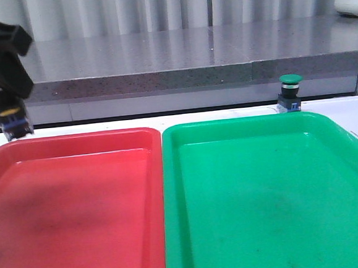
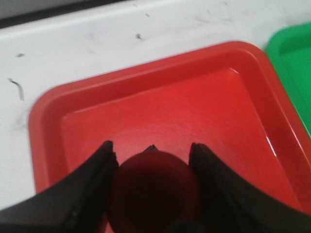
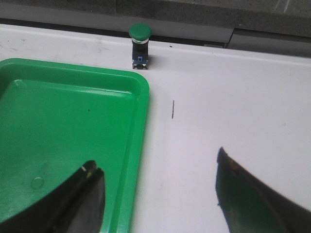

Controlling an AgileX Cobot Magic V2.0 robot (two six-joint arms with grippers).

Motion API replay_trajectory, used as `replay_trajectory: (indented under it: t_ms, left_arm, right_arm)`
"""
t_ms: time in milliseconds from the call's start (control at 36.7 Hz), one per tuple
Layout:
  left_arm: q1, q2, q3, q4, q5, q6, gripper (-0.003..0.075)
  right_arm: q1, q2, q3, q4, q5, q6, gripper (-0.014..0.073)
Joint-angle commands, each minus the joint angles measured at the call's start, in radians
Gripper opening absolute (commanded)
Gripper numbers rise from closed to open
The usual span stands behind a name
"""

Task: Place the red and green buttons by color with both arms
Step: 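Carry the red button with the left gripper into the red tray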

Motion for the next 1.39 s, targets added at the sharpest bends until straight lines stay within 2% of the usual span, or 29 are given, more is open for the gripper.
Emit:
replay_trajectory:
  t_ms: [0,626,708,762,817,899,1116,1362]
  left_arm:
    - [-0.047,-0.025,0.020,0.023,-0.125,0.000,0.0249]
    - [-0.051,0.164,0.038,0.025,-0.140,-0.005,0.0256]
    - [-0.051,0.167,0.038,0.025,-0.135,-0.005,0.0300]
    - [-0.051,0.169,0.038,0.025,-0.135,-0.005,0.0365]
    - [-0.051,0.169,0.038,0.025,-0.135,-0.005,0.0463]
    - [-0.051,0.166,0.038,0.025,-0.135,-0.007,0.0541]
    - [-0.051,0.099,0.032,0.025,-0.093,-0.007,0.0554]
    - [-0.051,-0.125,0.032,0.016,-0.037,-0.007,0.0554]
  right_arm:
    - [-0.004,0.007,-0.037,-0.007,-0.067,-0.011,0.0510]
    - [-0.004,0.007,-0.037,-0.007,-0.067,-0.011,0.0510]
    - [-0.004,0.007,-0.037,-0.007,-0.067,-0.011,0.0510]
    - [-0.004,0.007,-0.037,-0.007,-0.067,-0.011,0.0510]
    - [-0.004,0.007,-0.037,-0.007,-0.067,-0.011,0.0510]
    - [-0.004,0.007,-0.037,-0.007,-0.067,-0.011,0.0510]
    - [-0.004,0.007,-0.037,-0.007,-0.067,-0.011,0.0510]
    - [-0.004,0.007,-0.037,-0.007,-0.067,-0.011,0.0510]
